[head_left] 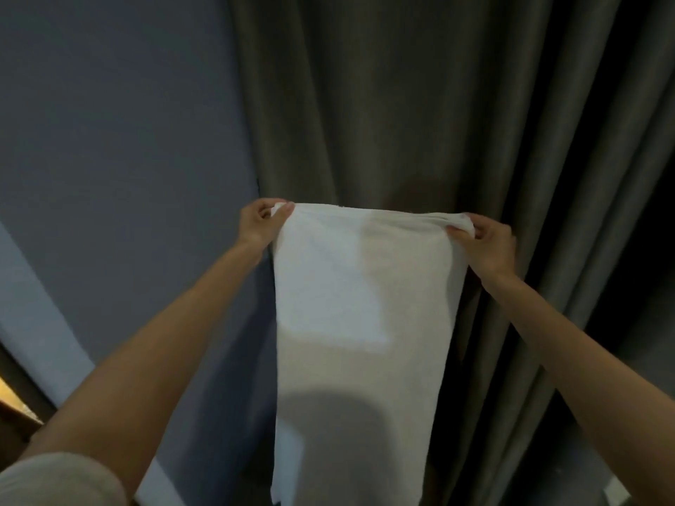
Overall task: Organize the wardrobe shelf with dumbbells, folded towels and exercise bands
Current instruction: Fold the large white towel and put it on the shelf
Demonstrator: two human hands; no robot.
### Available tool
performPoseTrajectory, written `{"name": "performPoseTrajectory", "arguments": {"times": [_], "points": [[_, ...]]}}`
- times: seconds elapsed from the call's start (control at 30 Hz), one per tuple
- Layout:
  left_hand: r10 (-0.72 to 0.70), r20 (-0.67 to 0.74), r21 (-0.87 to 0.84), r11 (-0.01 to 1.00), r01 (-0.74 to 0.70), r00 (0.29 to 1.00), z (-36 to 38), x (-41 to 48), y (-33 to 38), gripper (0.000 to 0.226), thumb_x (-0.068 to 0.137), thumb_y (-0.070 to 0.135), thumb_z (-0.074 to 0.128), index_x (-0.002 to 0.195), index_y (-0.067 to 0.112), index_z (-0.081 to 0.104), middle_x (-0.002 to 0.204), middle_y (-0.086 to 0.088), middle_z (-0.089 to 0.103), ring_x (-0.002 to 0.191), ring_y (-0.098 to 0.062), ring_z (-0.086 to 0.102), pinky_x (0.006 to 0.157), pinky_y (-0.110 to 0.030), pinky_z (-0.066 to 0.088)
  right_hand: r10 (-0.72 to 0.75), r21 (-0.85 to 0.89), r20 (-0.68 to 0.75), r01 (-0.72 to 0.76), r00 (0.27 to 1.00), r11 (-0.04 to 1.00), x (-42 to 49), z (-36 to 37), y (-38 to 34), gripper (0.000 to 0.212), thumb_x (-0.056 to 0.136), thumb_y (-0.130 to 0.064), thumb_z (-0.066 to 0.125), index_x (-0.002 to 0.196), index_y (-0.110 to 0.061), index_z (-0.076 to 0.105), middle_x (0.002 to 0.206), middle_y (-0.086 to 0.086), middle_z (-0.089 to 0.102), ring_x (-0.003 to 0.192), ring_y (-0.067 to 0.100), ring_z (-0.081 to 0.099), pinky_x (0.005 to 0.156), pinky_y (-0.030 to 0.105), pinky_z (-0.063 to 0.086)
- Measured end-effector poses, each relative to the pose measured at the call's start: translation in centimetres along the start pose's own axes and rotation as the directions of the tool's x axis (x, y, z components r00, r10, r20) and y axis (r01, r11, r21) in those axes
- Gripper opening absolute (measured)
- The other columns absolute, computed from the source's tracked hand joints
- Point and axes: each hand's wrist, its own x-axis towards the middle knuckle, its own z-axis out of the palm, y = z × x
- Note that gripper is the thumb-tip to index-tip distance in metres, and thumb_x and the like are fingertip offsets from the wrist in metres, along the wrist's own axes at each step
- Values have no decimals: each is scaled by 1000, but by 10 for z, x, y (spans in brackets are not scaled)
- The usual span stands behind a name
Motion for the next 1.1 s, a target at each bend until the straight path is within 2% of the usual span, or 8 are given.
{"name": "performPoseTrajectory", "arguments": {"times": [0.07, 0.17, 0.27, 0.5, 0.63, 0.8, 0.9, 1.1], "points": [[19, -16, 1, 1000, -19, 1000, -2, 6, 0, 27, 85, 16, 71, 106, -1, 67, 100, -6, 64, 89, -10, 57, 68, -3, 46, -21, 1, -3, 21, 1000, 1000, 5, 2, -6, 24, 84, -21, 71, 94, -42, 67, 77, -31, 62, 73, -8, 58, 70, 18, 49], [68, 9, -34, 997, -67, 998, -10, 12, 2, 22, 84, 17, 72, 102, 6, 68, 99, -1, 64, 87, -7, 59, 70, -4, 46, 5, 84, -50, 0, 999, 996, 14, 3, -11, 21, 85, -18, 71, 104, -29, 70, 79, -19, 67, 61, 0, 59, 63, 22, 54], [118, 40, -72, 991, -115, 992, -18, 13, 8, 16, 84, 20, 72, 98, 15, 66, 98, 3, 64, 86, -4, 58, 71, -5, 47, 39, 218, -54, -26, 998, 976, 11, 2, -20, 22, 86, -9, 68, 106, -17, 70, 94, 2, 69, 75, 12, 65, 70, 26, 59], [153, 280, -221, 971, -92, 948, -55, -23, -14, 18, 81, 14, 75, 94, 23, 67, 91, 8, 66, 80, -3, 60, 74, -17, 52, 0, 193, -129, 26, 992, 981, -67, -9, -24, 24, 86, 7, 59, 108, 3, 66, 92, 9, 64, 87, 14, 62, 81, 29, 56], [173, 431, -230, 970, -78, 886, -80, -60, -62, 22, 77, 10, 76, 92, 23, 67, 87, 15, 69, 79, -2, 60, 74, -14, 50, 22, 133, -170, 1, 985, 991, -155, -7, -6, 24, 85, 6, 62, 109, 1, 65, 93, 3, 65, 89, 8, 61, 83, 25, 53], [152, 551, -213, 976, -38, 820, -108, -117, -137, 26, 76, 9, 77, 85, 32, 68, 84, 18, 69, 86, -15, 53, 75, -16, 47, 33, 56, -212, -22, 977, 998, -257, 1, 31, 24, 86, 0, 65, 106, -14, 67, 104, 5, 69, 101, 19, 64, 94, 45, 51], [134, 619, -207, 978, -3, 774, -127, -158, -177, 25, 74, 12, 77, 87, 32, 68, 88, 15, 70, 87, -9, 60, 78, -17, 49, 42, 57, -233, -29, 972, 998, -318, 4, 58, 28, 85, 0, 67, 100, -24, 68, 100, 0, 70, 98, 16, 65, 93, 46, 52], [154, 635, -305, 950, 62, 757, -169, -256, -236, 24, 74, 11, 74, 94, 20, 66, 91, 15, 72, 88, -1, 67, 73, -10, 50, 31, 2, -253, -32, 967, 999, -428, 4, 102, 25, 85, -4, 69, 108, -11, 67, 104, 6, 70, 101, 23, 65, 89, 47, 54]]}}
